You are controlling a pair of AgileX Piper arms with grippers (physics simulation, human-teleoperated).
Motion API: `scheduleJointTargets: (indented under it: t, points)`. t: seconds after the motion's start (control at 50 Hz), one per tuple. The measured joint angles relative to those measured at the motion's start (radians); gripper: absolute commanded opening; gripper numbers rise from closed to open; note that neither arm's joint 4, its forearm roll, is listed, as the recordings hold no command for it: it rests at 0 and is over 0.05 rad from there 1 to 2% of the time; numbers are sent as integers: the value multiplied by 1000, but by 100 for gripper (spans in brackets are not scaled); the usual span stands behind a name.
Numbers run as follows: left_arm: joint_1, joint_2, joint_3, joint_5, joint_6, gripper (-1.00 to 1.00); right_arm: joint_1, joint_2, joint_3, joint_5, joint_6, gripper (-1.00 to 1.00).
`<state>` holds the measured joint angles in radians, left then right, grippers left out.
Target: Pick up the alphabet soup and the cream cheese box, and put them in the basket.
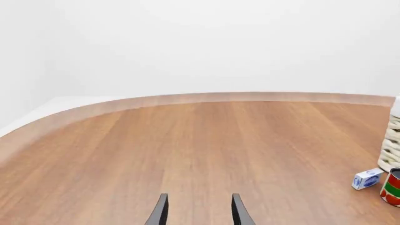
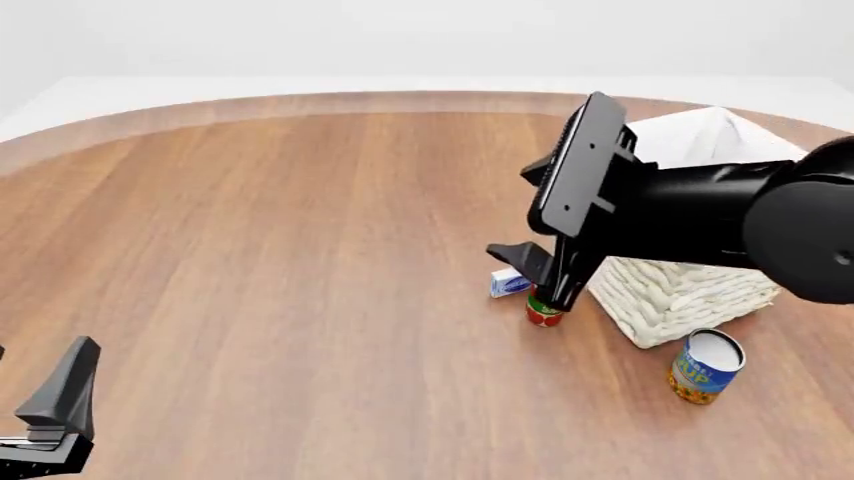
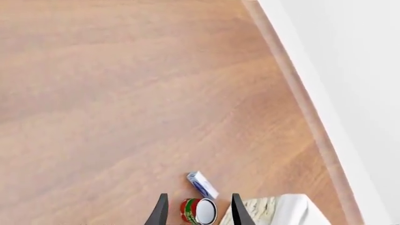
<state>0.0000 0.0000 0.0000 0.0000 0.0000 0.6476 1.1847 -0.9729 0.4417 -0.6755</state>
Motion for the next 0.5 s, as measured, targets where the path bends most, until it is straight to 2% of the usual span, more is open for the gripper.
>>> scheduleJointTargets:
  t: [0.5]
  points:
    - [0, 0, 0, 0, 0, 100, -18, 121, -25, -12, -59, 100]
